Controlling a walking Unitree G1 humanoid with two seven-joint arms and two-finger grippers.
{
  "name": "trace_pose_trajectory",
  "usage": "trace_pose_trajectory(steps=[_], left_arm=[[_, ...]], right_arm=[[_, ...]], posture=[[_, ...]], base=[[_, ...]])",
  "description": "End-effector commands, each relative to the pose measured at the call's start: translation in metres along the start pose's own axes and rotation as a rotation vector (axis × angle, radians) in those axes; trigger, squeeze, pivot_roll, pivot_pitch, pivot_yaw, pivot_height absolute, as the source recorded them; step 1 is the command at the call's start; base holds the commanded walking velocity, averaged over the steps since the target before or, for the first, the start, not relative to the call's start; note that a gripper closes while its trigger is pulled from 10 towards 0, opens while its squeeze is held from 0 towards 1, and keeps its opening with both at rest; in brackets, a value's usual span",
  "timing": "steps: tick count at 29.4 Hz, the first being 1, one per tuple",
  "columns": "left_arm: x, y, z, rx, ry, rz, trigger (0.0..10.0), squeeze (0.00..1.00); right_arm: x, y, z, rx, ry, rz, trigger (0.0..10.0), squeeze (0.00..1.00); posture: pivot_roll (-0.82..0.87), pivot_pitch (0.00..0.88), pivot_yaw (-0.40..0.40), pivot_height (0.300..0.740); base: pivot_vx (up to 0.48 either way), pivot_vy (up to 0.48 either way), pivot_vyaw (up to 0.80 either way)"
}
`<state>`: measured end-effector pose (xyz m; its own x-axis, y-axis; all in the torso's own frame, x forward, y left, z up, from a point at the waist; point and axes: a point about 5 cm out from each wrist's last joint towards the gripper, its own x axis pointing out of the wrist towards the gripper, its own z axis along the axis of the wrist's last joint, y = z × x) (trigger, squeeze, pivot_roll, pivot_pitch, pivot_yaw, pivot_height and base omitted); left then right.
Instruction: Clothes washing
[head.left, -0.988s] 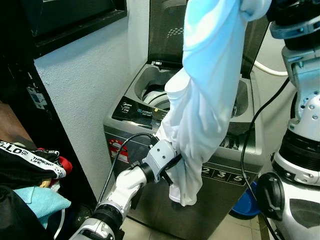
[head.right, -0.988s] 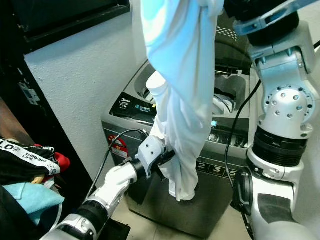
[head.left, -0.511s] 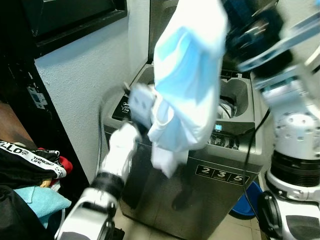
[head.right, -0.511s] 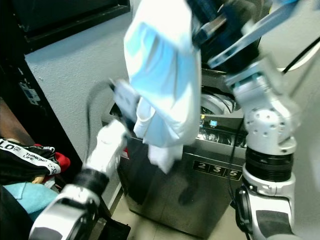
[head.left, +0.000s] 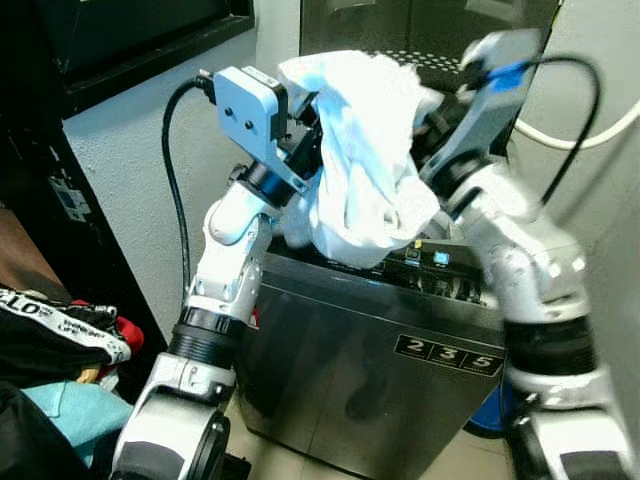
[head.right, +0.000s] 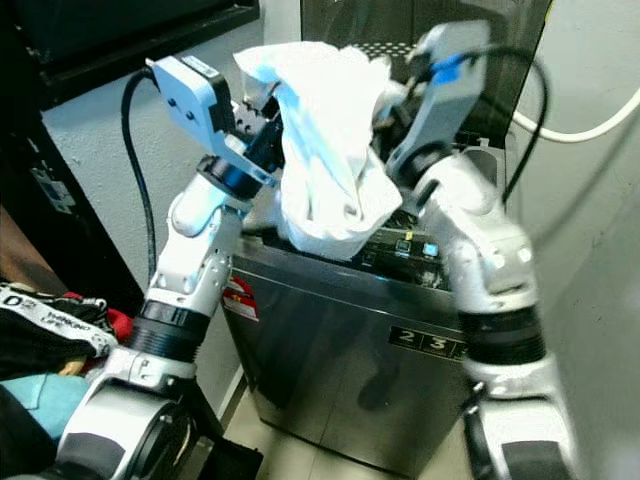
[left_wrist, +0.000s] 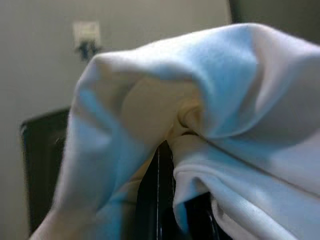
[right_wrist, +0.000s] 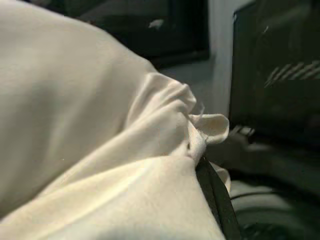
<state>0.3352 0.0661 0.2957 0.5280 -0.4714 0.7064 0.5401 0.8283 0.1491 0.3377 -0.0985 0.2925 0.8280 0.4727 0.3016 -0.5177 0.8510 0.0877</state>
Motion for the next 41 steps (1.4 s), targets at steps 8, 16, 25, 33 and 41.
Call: trace_pose_trajectory(steps=[8,16,25,33,41], left_arm=[[-0.011,-0.005,-0.008,0.018,0.079,-0.006,10.0,0.00],[-0.004,-0.007,0.000,0.041,0.056,-0.035,10.0,0.00],[-0.001,-0.014,0.003,0.026,0.049,-0.056,10.0,0.00],[0.004,-0.032,0.018,-0.031,0.009,-0.200,10.0,0.00],[0.005,-0.037,0.019,-0.058,0.004,-0.234,10.0,0.00]], right_arm=[[0.001,0.007,-0.005,0.111,-0.083,-0.015,10.0,0.00],[0.000,0.009,0.006,0.155,-0.169,-0.024,10.0,0.00],[0.001,0.006,0.013,0.149,-0.205,-0.039,10.0,0.00],[0.000,-0.002,0.022,0.156,-0.257,-0.080,10.0,0.00],[0.000,-0.009,0.025,0.112,-0.251,-0.117,10.0,0.00]], posture=[[0.06,0.000,-0.013,0.740],[0.06,0.000,-0.006,0.740],[0.06,0.000,-0.001,0.740],[0.06,0.001,-0.005,0.740],[0.06,0.001,-0.008,0.740]], base=[[0.128,0.000,0.00],[0.327,0.000,0.00],[0.356,0.000,-0.44],[0.190,0.000,0.00],[0.000,0.000,0.00]])
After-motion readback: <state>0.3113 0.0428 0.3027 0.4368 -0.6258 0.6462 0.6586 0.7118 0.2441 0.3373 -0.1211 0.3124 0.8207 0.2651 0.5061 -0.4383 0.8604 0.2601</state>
